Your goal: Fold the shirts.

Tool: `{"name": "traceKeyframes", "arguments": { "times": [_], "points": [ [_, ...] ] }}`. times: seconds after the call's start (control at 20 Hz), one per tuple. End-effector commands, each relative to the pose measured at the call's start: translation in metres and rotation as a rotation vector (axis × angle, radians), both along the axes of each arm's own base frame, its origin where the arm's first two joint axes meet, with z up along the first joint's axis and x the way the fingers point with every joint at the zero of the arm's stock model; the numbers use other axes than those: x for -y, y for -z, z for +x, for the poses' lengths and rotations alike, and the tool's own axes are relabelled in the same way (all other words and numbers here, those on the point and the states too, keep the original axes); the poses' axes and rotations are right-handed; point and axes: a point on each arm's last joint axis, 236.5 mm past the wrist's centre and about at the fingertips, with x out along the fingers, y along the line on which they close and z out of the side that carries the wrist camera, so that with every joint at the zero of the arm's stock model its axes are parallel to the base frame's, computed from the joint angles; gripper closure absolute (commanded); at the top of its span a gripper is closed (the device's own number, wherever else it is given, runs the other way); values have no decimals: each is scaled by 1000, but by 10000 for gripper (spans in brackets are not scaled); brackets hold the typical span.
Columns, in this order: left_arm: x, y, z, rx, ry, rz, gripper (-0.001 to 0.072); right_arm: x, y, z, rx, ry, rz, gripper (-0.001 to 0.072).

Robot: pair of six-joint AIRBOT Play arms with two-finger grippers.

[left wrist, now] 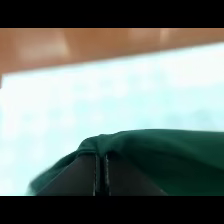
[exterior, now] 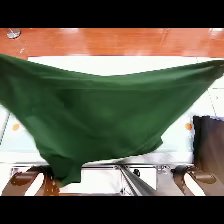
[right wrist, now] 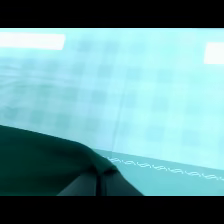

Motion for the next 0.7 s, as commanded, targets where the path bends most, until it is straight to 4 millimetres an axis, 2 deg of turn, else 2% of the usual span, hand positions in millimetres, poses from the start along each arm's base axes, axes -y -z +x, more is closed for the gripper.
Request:
{"name": "traceKeyframes", "arguments": {
  "times": [0.0, 0.15, 0.3, 0.45, 0.5, 0.55, 0.6, 0.65],
  "points": [
    [-1, 84, 59, -163, -66, -78, 688, 5, 78, 70, -108, 50, 26, 690],
    [4, 132, 107, -230, -139, -206, 687, 7, 127, 142, -125, 102, 72, 690],
    [25, 163, 152, -216, -143, -367, 687, -2, 160, 208, -137, 130, 161, 690],
    [44, 182, 178, -221, -170, -556, 687, -15, 186, 251, -195, 140, 253, 689],
    [50, 187, 182, -230, -180, -611, 684, -19, 190, 259, -218, 140, 292, 641],
    [52, 188, 185, -232, -187, -642, 609, -24, 194, 263, -244, 137, 340, 388],
    [52, 189, 185, -234, -187, -641, 297, -26, 196, 262, -268, 118, 365, 99],
    [50, 190, 182, -250, -180, -626, 6, -21, 198, 256, -290, 92, 355, 86]
  ]
}}
